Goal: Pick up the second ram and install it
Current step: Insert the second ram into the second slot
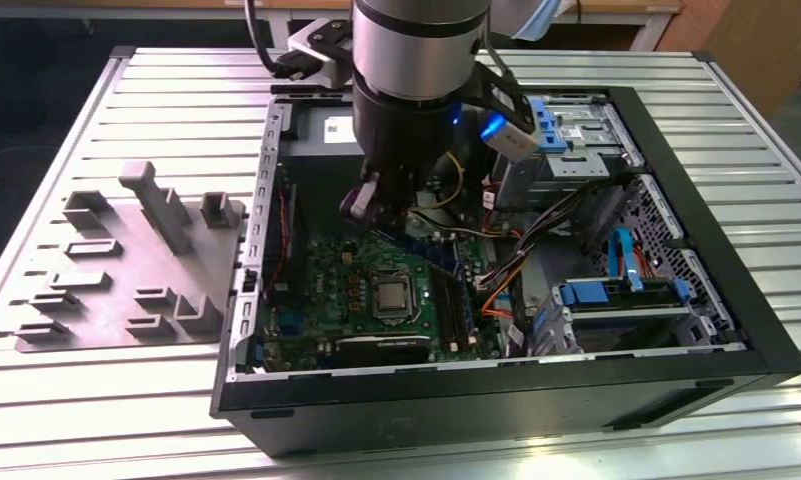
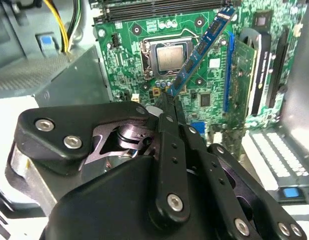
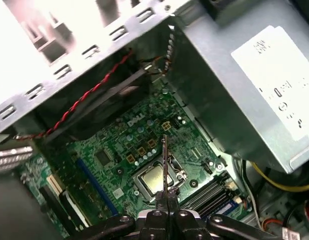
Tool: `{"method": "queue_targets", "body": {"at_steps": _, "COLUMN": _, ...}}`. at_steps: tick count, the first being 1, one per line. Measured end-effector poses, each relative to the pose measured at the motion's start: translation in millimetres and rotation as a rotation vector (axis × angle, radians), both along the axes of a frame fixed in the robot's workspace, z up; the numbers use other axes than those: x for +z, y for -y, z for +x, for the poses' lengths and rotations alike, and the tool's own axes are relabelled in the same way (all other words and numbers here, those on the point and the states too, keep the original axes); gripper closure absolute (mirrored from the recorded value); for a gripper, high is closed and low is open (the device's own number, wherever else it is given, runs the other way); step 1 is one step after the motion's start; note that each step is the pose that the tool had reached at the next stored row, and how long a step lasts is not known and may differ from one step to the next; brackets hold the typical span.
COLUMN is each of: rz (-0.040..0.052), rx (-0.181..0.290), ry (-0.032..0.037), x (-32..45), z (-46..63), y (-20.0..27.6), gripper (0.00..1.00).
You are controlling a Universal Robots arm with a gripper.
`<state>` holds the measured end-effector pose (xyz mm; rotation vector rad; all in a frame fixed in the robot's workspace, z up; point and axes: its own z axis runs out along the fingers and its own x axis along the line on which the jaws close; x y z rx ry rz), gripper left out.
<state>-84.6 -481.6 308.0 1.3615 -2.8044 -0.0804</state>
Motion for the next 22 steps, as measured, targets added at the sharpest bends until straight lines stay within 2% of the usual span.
{"method": "queue_targets", "body": {"at_steps": 22, "rz": 0.0, "rx": -0.4, "ry": 0.0, "x": -7.4, "z": 0.0, "y": 0.0, "gripper": 0.88}}
